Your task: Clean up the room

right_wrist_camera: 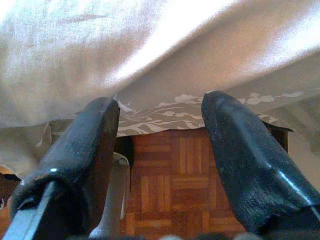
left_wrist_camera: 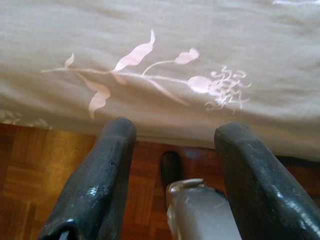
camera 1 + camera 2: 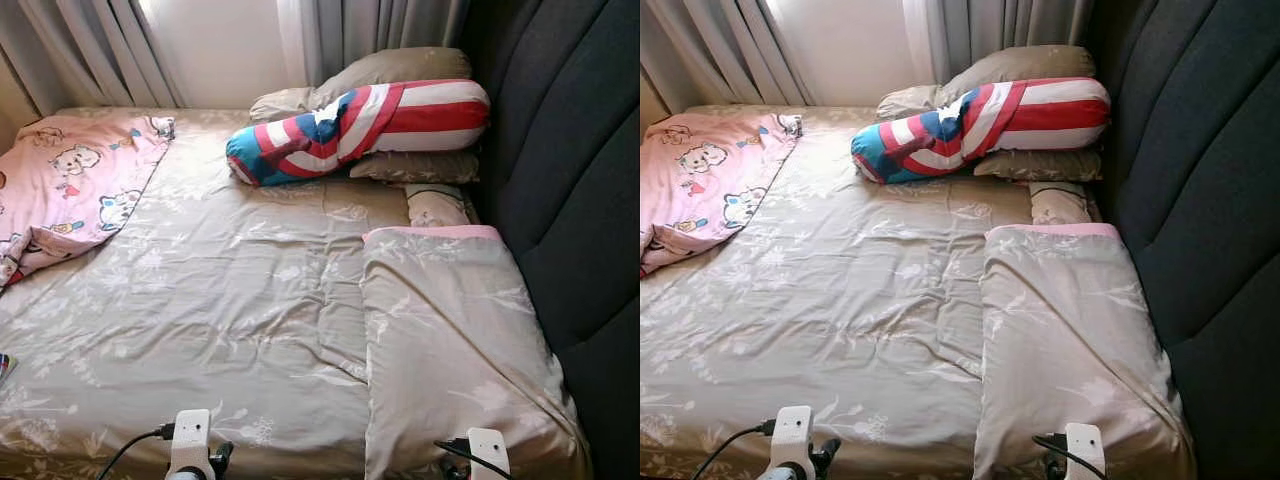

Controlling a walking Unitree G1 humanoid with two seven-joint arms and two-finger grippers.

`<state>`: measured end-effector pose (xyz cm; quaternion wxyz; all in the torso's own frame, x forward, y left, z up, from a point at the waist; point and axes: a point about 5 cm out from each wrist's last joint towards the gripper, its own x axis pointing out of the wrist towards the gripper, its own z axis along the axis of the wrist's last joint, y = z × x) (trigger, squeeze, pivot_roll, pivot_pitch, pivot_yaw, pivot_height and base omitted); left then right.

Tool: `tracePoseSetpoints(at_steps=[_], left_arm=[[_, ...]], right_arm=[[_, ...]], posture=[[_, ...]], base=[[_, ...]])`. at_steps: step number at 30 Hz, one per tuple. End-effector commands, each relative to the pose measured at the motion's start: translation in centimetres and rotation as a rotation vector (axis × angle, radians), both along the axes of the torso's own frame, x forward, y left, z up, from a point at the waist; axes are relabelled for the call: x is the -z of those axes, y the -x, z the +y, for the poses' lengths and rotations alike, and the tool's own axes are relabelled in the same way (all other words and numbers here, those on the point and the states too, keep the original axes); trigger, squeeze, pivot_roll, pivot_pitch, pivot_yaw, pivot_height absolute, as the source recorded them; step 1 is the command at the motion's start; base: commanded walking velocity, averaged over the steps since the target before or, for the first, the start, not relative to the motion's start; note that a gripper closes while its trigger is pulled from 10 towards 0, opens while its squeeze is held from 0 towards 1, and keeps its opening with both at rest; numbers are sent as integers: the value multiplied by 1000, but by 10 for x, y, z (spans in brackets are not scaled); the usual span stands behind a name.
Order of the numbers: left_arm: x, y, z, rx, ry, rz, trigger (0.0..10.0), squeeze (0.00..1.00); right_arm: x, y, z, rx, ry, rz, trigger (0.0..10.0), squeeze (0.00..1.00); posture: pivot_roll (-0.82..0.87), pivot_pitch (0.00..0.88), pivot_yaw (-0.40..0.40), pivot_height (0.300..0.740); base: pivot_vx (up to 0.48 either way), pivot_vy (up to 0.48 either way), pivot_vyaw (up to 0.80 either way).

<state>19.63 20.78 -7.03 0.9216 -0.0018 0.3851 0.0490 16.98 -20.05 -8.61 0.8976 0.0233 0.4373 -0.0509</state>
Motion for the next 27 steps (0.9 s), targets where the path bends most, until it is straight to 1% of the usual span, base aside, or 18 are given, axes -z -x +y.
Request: tracePoseSetpoints(at_steps=[1, 2, 3, 4, 13, 14, 15, 16, 17, 18, 19, 27], left_arm=[[2, 5, 2, 23, -18, 20, 10000, 208], [2, 5, 2, 29, -23, 18, 10000, 490], [2, 5, 2, 30, -30, 18, 10000, 357], [3, 6, 3, 21, -37, 19, 10000, 0], [4, 8, 2, 18, -48, 27, 10000, 0], [4, 8, 2, 17, -44, 28, 10000, 412], [4, 8, 1, 21, -33, 27, 10000, 412], [4, 8, 0, 27, -29, 28, 10000, 702], [5, 8, 0, 20, -27, 30, 10000, 737], [5, 9, 0, 13, -29, 31, 10000, 737], [5, 9, 1, 8, -36, 32, 10000, 0], [6, 10, 0, 7, -36, 38, 10000, 0]], right_arm=[[3, 5, 3, -9, -5, 26, 10000, 0], [3, 5, 3, -9, -5, 26, 10000, 0], [3, 4, 3, -8, -5, 26, 10000, 0], [3, 4, 4, -8, -5, 26, 10000, 0], [3, 3, 4, -7, -6, 27, 10000, 0], [3, 3, 4, -7, -6, 27, 10000, 0], [3, 3, 4, -7, -6, 27, 10000, 0], [3, 3, 4, -7, -6, 28, 10000, 0], [3, 4, 4, -7, -7, 29, 10000, 0], [3, 4, 4, -7, -7, 29, 10000, 0], [3, 4, 4, -8, -8, 30, 10000, 0], [3, 4, 5, -10, -10, 33, 10000, 0]], posture=[[-36, 84, 4, 740], [-35, 82, 4, 740], [-35, 81, 5, 740], [-35, 79, 4, 740], [-36, 80, 2, 740], [-36, 80, 1, 740], [-36, 80, 1, 740], [-36, 81, 1, 740], [-36, 81, 0, 740], [-36, 81, 0, 740], [-36, 81, 0, 740], [-35, 85, -2, 740]], base=[[0, 0, 0], [0, 0, 0], [0, 0, 0], [0, 0, 0], [0, 0, 0], [0, 0, 0], [0, 0, 0], [0, 0, 0], [0, 0, 0], [0, 0, 0], [0, 0, 0], [0, 0, 0]])
